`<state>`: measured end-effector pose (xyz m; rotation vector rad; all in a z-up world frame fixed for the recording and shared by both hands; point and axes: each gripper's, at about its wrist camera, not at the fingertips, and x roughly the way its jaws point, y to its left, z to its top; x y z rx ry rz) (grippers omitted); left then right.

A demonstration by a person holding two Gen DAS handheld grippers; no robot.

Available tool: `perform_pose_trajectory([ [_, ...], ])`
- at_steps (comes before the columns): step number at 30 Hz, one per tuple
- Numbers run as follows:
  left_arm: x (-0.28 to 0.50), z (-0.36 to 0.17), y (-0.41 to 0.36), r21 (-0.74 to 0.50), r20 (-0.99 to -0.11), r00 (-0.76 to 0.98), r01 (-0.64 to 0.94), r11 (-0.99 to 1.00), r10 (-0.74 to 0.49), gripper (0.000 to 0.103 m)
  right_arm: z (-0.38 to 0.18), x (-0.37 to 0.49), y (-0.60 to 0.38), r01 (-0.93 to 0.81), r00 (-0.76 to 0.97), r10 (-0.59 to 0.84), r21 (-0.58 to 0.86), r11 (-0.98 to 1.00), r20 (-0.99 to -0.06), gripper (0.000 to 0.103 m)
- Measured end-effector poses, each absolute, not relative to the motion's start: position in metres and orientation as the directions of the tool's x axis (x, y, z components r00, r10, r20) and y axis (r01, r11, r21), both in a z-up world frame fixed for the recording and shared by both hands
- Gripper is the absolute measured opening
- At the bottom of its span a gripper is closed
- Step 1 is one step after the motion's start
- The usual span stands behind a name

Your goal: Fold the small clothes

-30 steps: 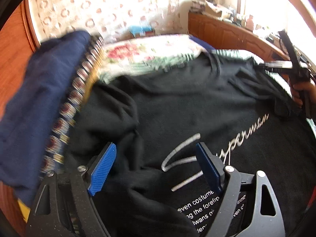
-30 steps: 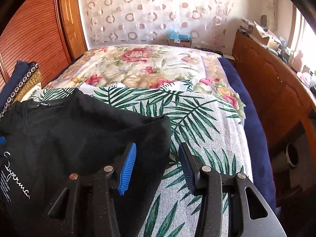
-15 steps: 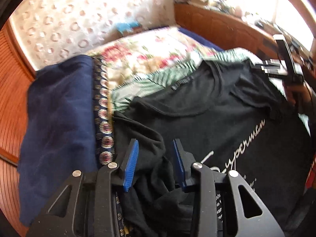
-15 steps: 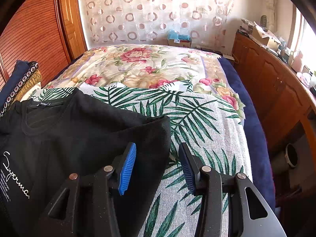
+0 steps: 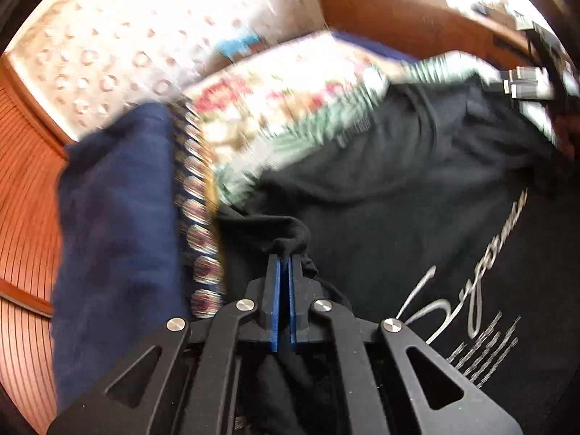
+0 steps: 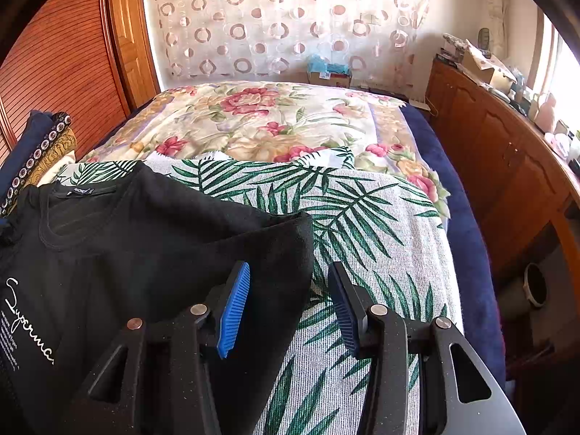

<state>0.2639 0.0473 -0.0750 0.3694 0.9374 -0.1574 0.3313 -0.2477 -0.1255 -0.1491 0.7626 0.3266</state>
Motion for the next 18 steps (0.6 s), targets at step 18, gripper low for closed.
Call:
perform_pose_trajectory([
  [18,0.218,-0.002,0.126,0.006,-0.629,0.776,0.066,0.998,-0.048,0.004,-0.124,0.332,-0.241,-0.449,0.633,0.328,0.013,0.893,-0.701,0.01],
])
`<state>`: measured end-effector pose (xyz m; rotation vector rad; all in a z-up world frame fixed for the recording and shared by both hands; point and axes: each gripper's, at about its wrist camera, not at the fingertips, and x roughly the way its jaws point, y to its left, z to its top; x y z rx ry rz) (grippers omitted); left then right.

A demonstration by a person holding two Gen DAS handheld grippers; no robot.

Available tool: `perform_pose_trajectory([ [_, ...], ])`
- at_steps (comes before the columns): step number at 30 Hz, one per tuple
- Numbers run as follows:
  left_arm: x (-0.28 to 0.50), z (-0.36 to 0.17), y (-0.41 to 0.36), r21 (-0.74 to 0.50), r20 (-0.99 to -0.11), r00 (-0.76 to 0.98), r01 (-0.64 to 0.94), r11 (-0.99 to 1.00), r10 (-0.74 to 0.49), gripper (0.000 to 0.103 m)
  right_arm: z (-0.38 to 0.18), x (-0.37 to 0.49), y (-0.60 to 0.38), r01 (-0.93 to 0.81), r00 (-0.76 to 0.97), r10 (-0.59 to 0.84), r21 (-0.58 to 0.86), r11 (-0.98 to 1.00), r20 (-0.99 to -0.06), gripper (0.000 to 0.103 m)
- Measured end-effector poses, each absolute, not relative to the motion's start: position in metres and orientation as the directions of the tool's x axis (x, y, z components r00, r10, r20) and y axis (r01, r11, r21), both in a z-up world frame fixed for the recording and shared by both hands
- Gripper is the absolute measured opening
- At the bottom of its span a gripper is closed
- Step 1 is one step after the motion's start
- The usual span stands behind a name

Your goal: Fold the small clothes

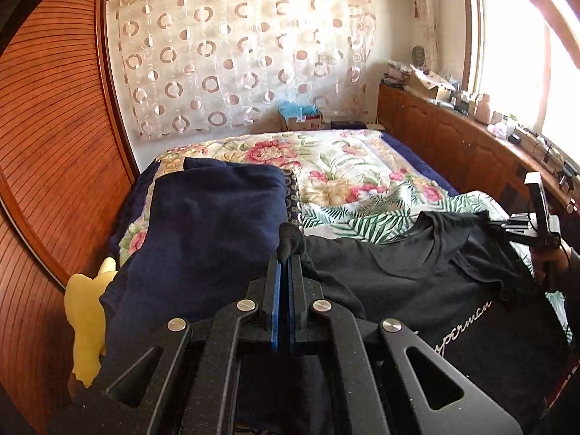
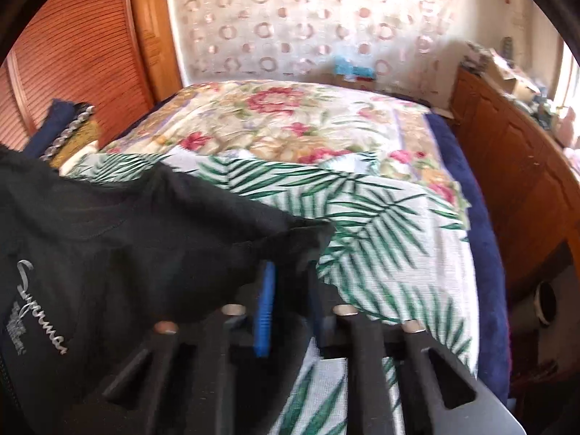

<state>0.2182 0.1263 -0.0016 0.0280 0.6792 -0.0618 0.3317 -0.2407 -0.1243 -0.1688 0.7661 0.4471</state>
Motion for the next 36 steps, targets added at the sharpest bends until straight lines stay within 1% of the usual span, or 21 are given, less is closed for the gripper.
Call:
perform_pose_trajectory([
  [2,0.216,0.003,0.125,0.009,-0.619,0.784,0.059,0.998,-0.041,0.004,-0.121,0.33,-0.244,-0.449,0.626,0.331,0.02,0.893,-0.706,0.008],
  [3,0.215,0.006,0.125,0.021,-0.617,0.787,0.04,0.999,-0.019,0.004,-0.115,0.327,-0.247,-0.446,0.638,0.341,0.029,0.895,-0.69,0.007],
  [5,0.206,0.02,0.12,0.01,-0.587,0.808,0.07,0.997,-0.051,0.004,-0.097,0.317,-0.256,-0.436,0.68,0.357,0.038,0.899,-0.641,0.007],
  [7,0.199,0.033,0.117,0.015,-0.555,0.831,0.061,0.998,-0.043,0.004,-0.072,0.301,-0.27,-0.426,0.727,0.376,0.054,0.903,-0.575,0.006],
  [11,0.194,0.059,0.124,-0.015,-0.475,0.879,0.038,0.999,-0.04,0.004,-0.025,0.27,-0.294,-0.396,0.813,0.365,0.03,0.918,-0.454,0.006],
  [13,0.199,0.063,0.129,-0.017,-0.463,0.886,0.029,0.999,-0.034,0.004,-0.008,0.263,-0.307,-0.38,0.837,0.356,0.026,0.925,-0.415,0.006],
  [15,0.21,0.052,0.13,0.007,-0.488,0.873,0.029,1.0,-0.022,0.004,-0.007,0.264,-0.312,-0.374,0.838,0.347,0.02,0.927,-0.42,0.006],
  [18,0.229,0.02,0.133,-0.002,-0.578,0.816,0.037,0.999,-0.031,0.004,-0.035,0.279,-0.307,-0.375,0.797,0.325,0.004,0.927,-0.509,0.006],
  [19,0.228,0.012,0.133,-0.014,-0.592,0.805,0.034,0.999,-0.036,0.004,-0.048,0.284,-0.303,-0.372,0.781,0.31,-0.005,0.928,-0.543,0.006],
  [21,0.213,0.015,0.125,-0.057,-0.578,0.81,0.081,0.995,-0.099,0.004,-0.07,0.288,-0.302,-0.371,0.757,0.3,-0.005,0.929,-0.581,0.006],
  [23,0.194,0.033,0.11,-0.095,-0.54,0.825,0.141,0.986,-0.17,0.004,-0.073,0.285,-0.302,-0.378,0.752,0.321,0.023,0.926,-0.575,0.006],
  [24,0.188,0.04,0.102,-0.078,-0.525,0.833,0.157,0.985,-0.174,0.004,-0.072,0.281,-0.303,-0.385,0.754,0.34,0.041,0.922,-0.563,0.006],
  [25,0.182,0.048,0.094,-0.034,-0.51,0.846,0.161,0.986,-0.156,0.004,-0.069,0.281,-0.303,-0.384,0.76,0.342,0.042,0.922,-0.552,0.006],
  [29,0.18,0.056,0.087,0.002,-0.509,0.849,0.168,0.986,-0.144,0.004,-0.064,0.277,-0.311,-0.385,0.768,0.348,0.047,0.922,-0.538,0.006],
  [36,0.17,0.051,0.093,-0.007,-0.518,0.846,0.145,0.989,-0.128,0.004,-0.069,0.247,-0.305,-0.402,0.781,0.354,0.02,0.916,-0.514,0.006],
])
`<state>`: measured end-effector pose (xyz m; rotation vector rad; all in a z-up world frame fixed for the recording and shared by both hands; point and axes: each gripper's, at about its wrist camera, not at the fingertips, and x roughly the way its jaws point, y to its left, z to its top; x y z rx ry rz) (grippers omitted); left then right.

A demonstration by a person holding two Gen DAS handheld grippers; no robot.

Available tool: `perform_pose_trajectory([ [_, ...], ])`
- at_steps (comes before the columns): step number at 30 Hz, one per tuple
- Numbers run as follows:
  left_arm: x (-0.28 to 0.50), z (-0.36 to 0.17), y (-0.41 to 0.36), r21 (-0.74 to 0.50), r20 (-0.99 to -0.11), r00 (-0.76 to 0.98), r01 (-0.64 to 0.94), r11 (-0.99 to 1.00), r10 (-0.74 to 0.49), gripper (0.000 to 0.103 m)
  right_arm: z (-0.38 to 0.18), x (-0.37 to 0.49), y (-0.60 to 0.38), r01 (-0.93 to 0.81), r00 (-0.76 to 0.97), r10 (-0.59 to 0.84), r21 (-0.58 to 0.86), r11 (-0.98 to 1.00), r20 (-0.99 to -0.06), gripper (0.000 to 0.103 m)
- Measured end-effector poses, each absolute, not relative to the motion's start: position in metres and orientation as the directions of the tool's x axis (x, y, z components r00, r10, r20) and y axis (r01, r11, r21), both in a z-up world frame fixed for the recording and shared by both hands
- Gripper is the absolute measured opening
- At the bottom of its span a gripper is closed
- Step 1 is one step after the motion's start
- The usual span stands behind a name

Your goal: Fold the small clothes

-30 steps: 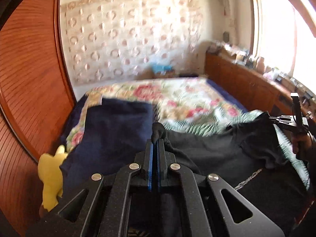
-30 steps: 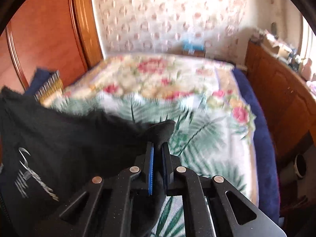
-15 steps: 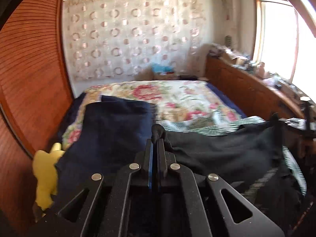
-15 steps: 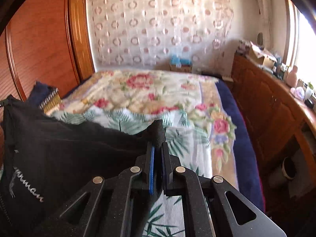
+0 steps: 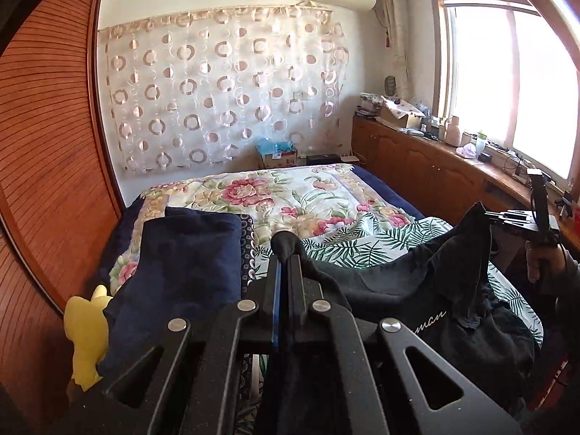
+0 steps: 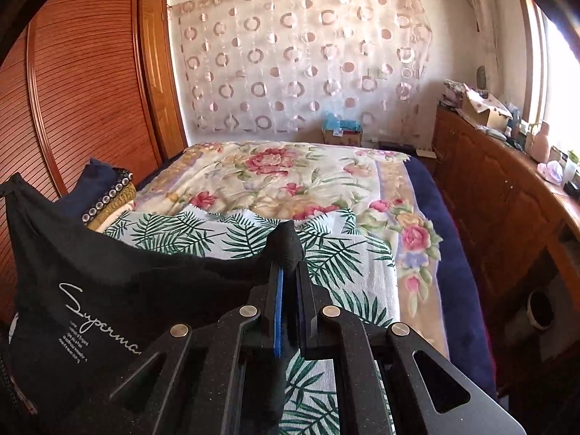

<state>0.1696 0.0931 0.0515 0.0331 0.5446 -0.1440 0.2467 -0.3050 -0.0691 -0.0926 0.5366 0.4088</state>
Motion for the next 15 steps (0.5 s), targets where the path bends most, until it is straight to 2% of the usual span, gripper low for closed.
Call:
perform_pose_trajectory([
  [15,0.122,0.037,0.095,0.011,-0.501,0.861,0.104,0.995,-0.085,0.004,-0.073,0.18,-0.312,-0.443,0.802,0.395,-0.004,0.896,-0.449,0.006],
])
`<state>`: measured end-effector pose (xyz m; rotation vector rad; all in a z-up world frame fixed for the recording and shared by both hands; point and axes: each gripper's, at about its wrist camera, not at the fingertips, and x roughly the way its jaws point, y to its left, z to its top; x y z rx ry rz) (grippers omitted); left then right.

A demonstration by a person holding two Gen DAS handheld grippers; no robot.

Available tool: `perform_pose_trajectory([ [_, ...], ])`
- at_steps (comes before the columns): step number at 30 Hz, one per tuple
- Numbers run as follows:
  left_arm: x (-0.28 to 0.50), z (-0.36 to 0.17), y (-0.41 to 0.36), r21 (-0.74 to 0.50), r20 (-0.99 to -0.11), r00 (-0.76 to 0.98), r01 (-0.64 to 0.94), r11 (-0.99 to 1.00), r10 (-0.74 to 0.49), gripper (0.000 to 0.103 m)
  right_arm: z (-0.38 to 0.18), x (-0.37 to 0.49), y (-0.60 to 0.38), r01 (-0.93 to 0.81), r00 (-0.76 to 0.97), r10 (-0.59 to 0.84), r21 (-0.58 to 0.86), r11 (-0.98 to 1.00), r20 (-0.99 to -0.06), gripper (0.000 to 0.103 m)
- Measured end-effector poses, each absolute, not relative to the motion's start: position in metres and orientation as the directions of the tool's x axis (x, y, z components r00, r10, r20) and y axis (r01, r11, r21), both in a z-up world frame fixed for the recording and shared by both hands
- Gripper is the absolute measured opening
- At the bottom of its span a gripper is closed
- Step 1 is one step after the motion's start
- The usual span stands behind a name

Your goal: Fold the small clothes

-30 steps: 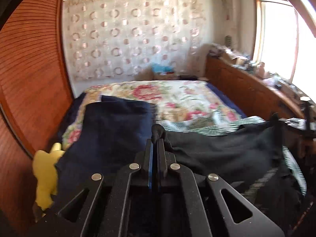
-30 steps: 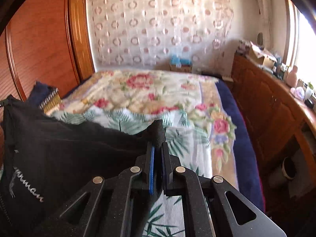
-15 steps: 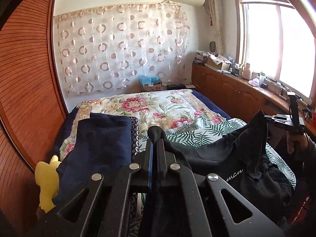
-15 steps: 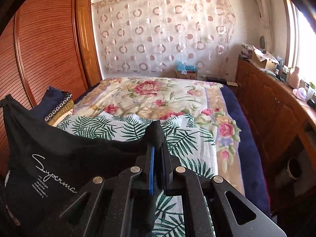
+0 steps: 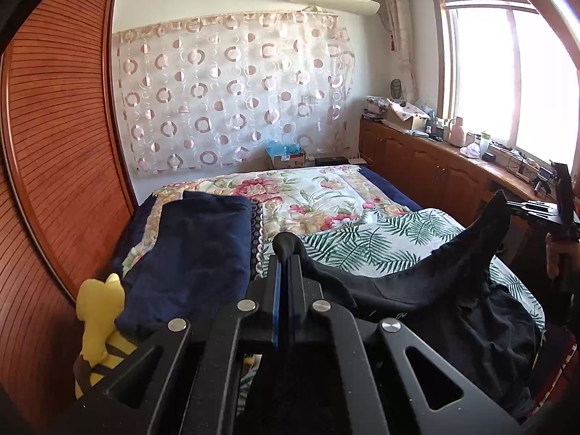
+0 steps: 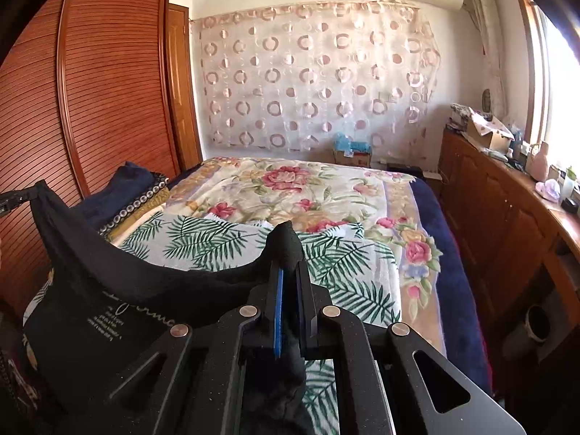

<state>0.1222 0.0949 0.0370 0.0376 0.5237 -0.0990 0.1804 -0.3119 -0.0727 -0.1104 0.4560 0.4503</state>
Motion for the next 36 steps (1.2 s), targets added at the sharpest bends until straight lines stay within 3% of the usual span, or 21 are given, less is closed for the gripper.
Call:
perform_pose_trajectory([
  [28,-0.011,-0.019,0.126,-0.083,-0.529,0.846,0.021,0.996,-0.062,0.004,-0.081,0.072,-0.346,-0.494,0.76,0.427,-0.009,0.869,-0.491,0.006],
  [36,-0.025,-0.057,0.137,-0.122,-0.592,0.802,0.004,0.993,-0.076,0.004,-0.11,0.044,-0.342,-0.479,0.72,0.387,-0.01,0.878,-0.576,0.006],
])
